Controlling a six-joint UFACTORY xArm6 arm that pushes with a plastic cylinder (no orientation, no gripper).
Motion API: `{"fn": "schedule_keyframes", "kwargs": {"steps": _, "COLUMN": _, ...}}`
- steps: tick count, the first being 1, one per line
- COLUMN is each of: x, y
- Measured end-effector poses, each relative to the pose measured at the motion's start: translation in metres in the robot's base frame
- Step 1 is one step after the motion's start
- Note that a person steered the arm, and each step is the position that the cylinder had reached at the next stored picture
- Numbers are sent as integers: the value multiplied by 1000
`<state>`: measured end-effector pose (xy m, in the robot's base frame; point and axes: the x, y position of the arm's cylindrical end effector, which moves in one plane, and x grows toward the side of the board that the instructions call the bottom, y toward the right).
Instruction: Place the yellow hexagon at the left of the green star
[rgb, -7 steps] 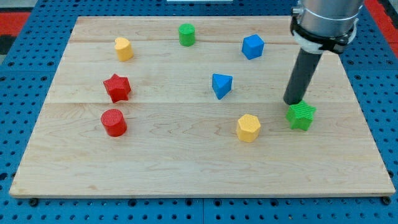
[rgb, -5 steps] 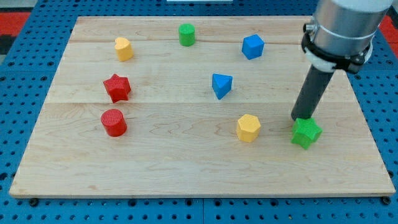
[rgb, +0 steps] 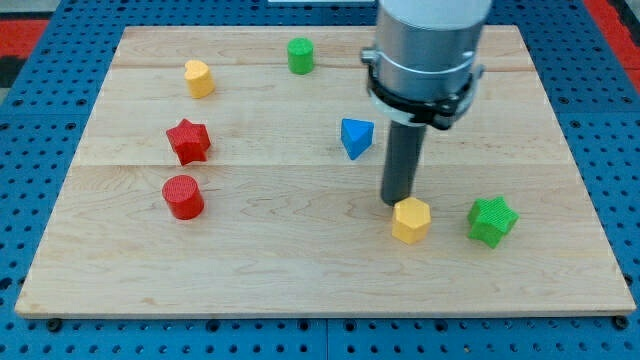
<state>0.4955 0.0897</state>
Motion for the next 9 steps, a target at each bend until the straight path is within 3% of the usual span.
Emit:
{"fn": "schedule_keyframes", "kwargs": {"steps": 1, "x": 7, "y": -3}}
{"fn": "schedule_keyframes", "kwargs": {"steps": 2, "x": -2, "y": -63}}
{"fn": "schedule_keyframes", "kwargs": {"steps": 3, "x": 27, "y": -67}}
{"fn": "schedule_keyframes", "kwargs": {"steps": 5, "x": 53, "y": 13}}
{"fn": "schedule_keyframes", "kwargs": {"steps": 6, "x": 55, "y": 16}}
{"fn": "schedule_keyframes", "kwargs": {"steps": 7, "x": 35, "y": 12}}
{"fn": "schedule_keyframes", "kwargs": {"steps": 9, "x": -55, "y": 5}}
